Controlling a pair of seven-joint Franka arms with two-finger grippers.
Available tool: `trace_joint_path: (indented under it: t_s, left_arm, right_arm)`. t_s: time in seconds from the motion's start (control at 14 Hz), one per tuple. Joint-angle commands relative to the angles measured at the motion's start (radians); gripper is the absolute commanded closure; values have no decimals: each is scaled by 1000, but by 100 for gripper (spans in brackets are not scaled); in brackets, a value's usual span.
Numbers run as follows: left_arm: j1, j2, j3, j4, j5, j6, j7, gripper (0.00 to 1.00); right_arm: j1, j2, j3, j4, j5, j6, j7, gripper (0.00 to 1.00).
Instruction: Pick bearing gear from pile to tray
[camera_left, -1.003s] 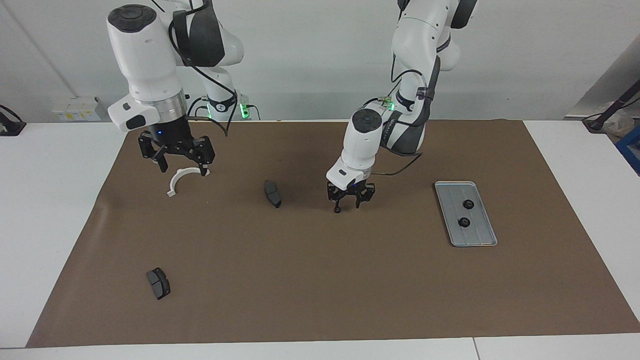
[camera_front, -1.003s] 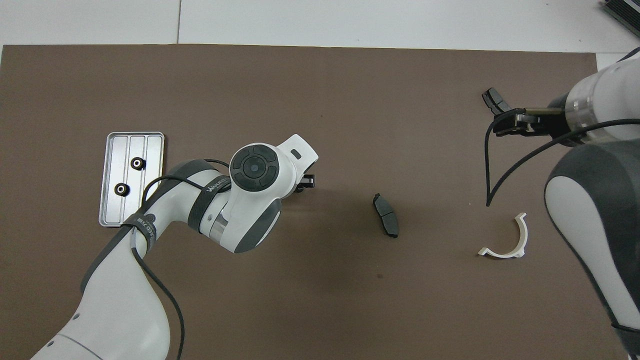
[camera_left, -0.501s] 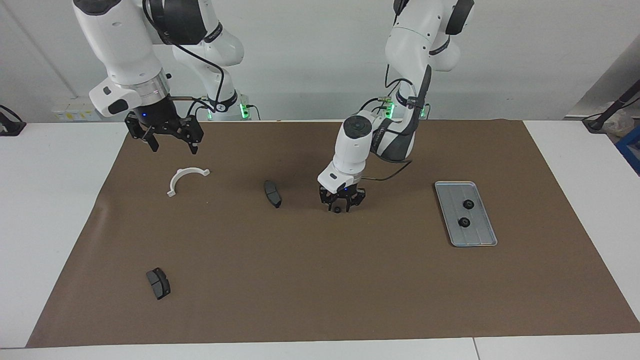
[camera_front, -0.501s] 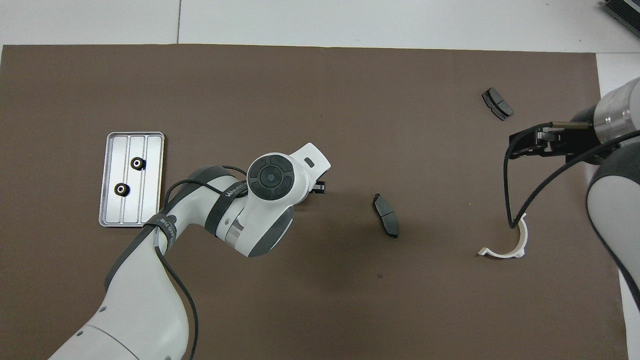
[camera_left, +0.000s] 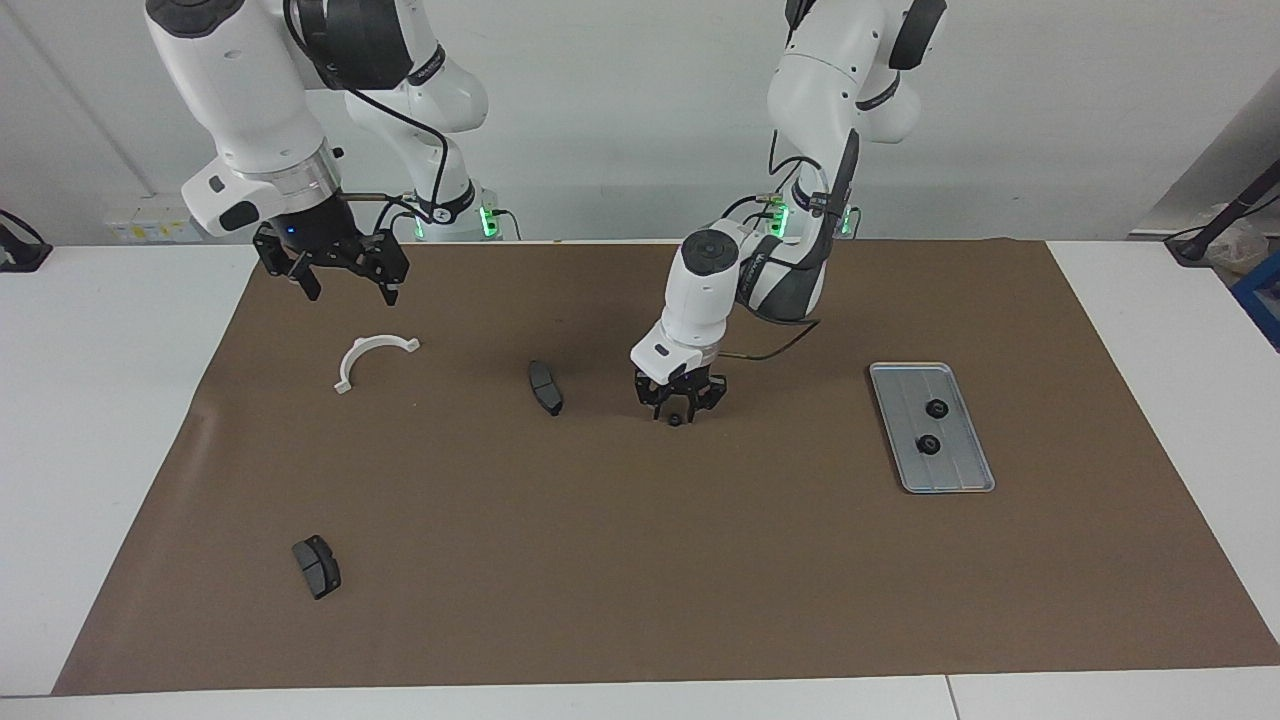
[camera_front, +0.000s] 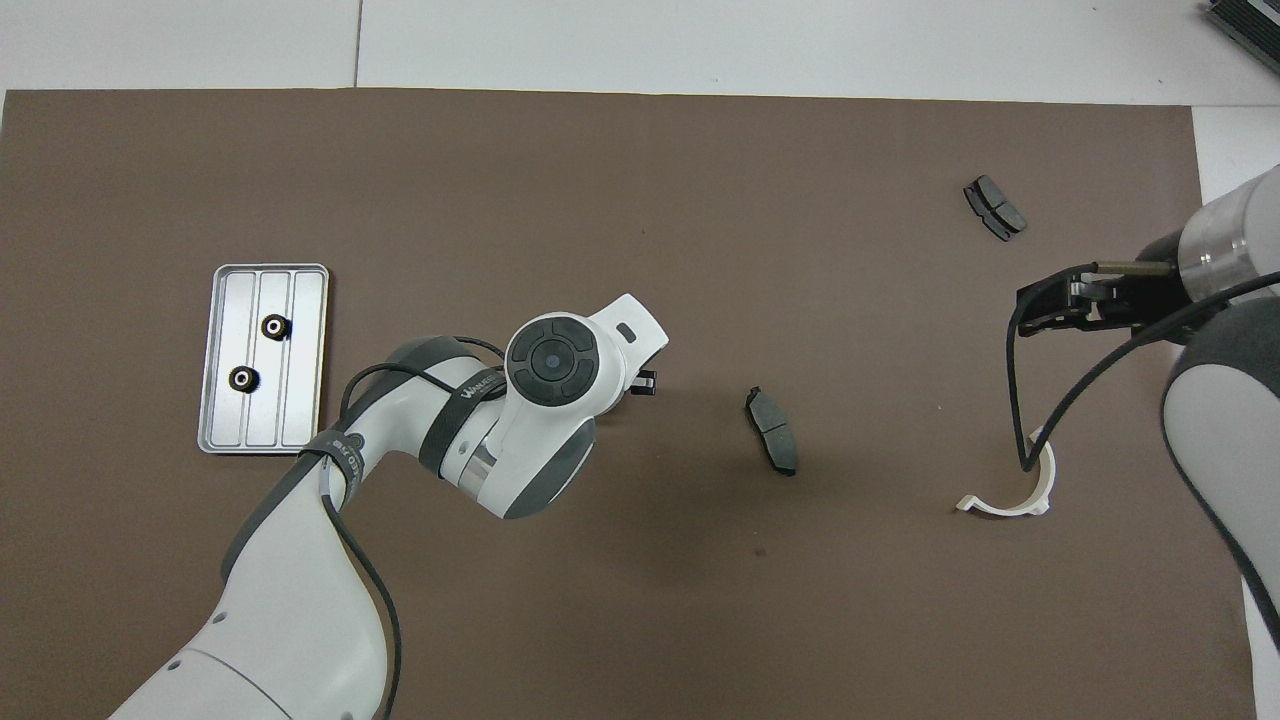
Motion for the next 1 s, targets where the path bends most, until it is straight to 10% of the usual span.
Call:
trace_joint_path:
  t_s: [0.0, 0.93]
  left_arm:
    - [-20, 0, 17, -2, -3, -8, -3, 60]
    - [-20, -2, 18, 5, -2, -53, -3, 80]
  right_arm:
    - [-12, -40, 8, -52, -18, 20, -28, 0]
    - [-29, -70, 8, -54, 46, 15, -34, 0]
